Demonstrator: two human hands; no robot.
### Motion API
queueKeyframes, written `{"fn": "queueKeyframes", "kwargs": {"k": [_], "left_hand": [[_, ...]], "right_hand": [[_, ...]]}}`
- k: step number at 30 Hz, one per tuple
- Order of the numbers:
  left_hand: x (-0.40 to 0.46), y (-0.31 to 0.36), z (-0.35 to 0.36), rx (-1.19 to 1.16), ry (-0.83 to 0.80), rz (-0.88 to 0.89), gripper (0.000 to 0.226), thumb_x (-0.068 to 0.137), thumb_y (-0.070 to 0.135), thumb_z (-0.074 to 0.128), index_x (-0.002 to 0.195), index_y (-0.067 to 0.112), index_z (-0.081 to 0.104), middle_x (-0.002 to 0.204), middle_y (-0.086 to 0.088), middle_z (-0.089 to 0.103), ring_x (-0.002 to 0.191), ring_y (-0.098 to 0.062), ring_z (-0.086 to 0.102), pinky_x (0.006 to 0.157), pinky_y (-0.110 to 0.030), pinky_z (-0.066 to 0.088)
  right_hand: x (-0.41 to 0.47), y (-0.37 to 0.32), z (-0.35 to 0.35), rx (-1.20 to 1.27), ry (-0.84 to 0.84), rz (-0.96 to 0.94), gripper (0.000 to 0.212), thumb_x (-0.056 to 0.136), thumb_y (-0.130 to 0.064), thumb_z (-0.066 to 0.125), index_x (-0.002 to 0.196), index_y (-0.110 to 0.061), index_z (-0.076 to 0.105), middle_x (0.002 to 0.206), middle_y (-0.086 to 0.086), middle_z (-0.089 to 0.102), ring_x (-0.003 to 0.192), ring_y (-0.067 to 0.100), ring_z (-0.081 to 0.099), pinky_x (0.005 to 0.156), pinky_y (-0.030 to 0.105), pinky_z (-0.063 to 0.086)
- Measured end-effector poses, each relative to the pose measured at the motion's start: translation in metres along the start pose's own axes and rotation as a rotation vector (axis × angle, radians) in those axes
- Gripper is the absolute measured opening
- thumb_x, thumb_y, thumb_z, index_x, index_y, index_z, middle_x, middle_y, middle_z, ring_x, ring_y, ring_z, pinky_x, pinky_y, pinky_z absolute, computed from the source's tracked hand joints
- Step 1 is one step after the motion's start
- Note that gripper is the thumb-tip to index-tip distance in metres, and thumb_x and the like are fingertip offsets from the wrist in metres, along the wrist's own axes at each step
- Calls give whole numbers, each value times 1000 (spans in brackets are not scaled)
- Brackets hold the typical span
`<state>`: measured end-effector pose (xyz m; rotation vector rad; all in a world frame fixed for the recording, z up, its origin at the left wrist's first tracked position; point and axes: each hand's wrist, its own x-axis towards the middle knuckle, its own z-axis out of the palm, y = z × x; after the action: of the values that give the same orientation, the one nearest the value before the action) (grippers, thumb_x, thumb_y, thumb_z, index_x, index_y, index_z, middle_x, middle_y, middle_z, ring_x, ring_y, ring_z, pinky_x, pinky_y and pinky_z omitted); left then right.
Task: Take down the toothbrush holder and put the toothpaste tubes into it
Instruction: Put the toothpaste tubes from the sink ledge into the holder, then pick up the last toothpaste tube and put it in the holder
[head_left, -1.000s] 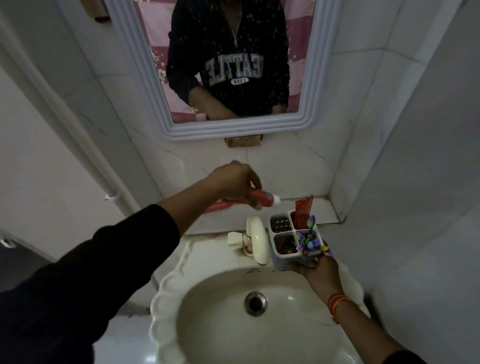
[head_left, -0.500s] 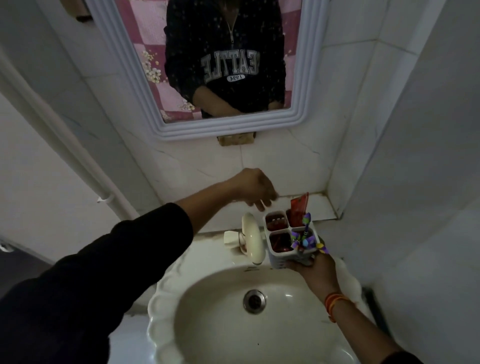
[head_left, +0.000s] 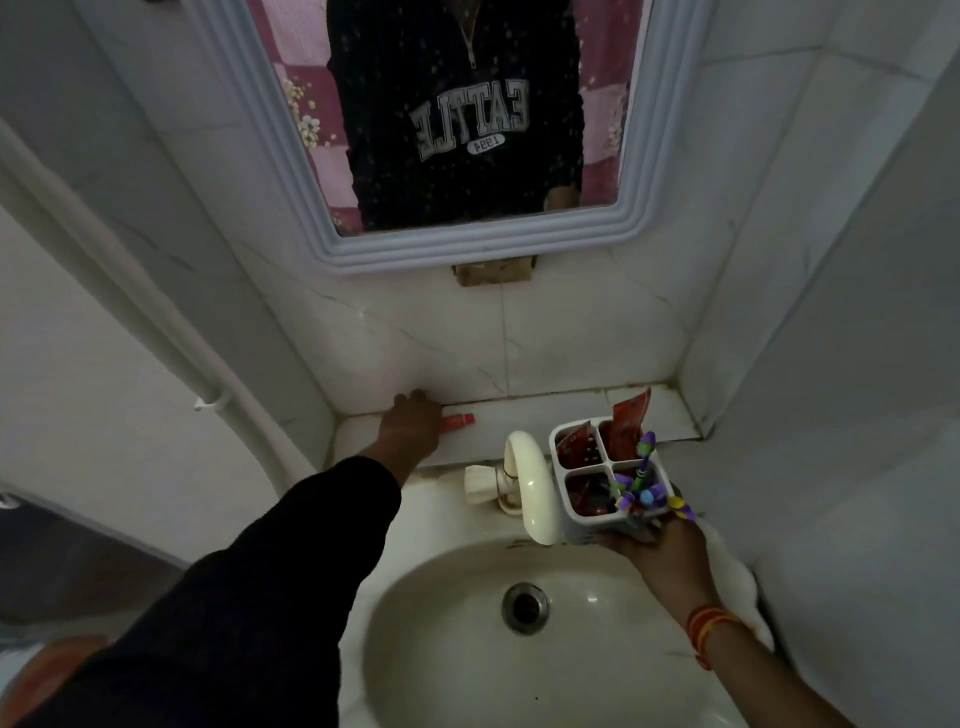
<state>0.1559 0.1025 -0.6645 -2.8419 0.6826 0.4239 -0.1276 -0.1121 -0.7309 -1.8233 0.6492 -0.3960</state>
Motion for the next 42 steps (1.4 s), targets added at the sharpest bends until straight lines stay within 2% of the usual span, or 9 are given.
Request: {"fn": "queueKeyframes", "kwargs": {"k": [4,8,12,18,22,26,30,36,42], "left_hand": [[-21,8,-17,-14,88,34,34,96,27,48,128,18,55,118,-13,60,106,-35,61,85,-40,50],[-42,24,-71,-360,14,54,48,70,59,80,106,29,72,103,0,70,86,-17,68,77,-31,57],[-75,52,-129,-484,167,254,48,55,50,93,91,23,76,86,9,71,75,-6,67,71,-23,57],[-99,104,-161,-307,177,418,23,79,22,82,101,18,78,97,2,74,83,-10,68,75,-23,56],[-96,127,-142,-367,-113,404,27,86,20,77,112,12,76,98,-2,79,82,-11,77,72,-22,61],[-90,135,-139,-421,-250,343,38,92,37,69,115,8,74,102,-2,79,91,-14,77,82,-29,61],[-77,133,-136,-518,-231,192,52,100,49,51,114,4,72,111,-7,76,98,-20,73,82,-32,57],[-67,146,-110,-433,-295,155,62,102,53,38,102,-1,68,98,-17,78,70,-22,69,72,-32,59],[-48,160,-122,-647,-103,106,71,98,61,41,89,-1,75,85,-13,78,68,-23,66,66,-27,51]], "right_hand": [[2,5,-1,-34,-4,18,73,55,-11,97,122,-8,66,114,3,73,110,18,66,83,1,47],[1,3,-2,-11,-20,35,74,56,-10,97,122,-9,65,115,3,73,111,18,66,92,24,53],[2,3,-1,29,-39,45,77,58,-3,95,128,-7,62,119,4,71,113,18,65,81,5,52],[1,4,-2,131,-45,69,83,56,4,92,131,-9,59,123,6,69,118,24,64,88,31,61],[-3,-6,-1,147,-77,70,67,56,-8,93,113,-29,65,111,-3,71,107,18,67,93,55,56],[-2,-7,-1,158,-54,23,88,53,9,91,120,-39,58,119,-13,68,115,10,64,93,40,58],[-2,-10,-1,152,-40,24,84,56,10,90,121,-31,56,112,-21,65,102,-16,61,80,6,52],[-6,-18,-4,114,-23,37,74,62,9,88,119,-28,59,108,-18,67,93,-14,64,72,1,49],[23,-37,-32,-10,89,-21,71,65,-5,89,130,-18,62,107,-10,70,105,13,65,86,20,52]]}}
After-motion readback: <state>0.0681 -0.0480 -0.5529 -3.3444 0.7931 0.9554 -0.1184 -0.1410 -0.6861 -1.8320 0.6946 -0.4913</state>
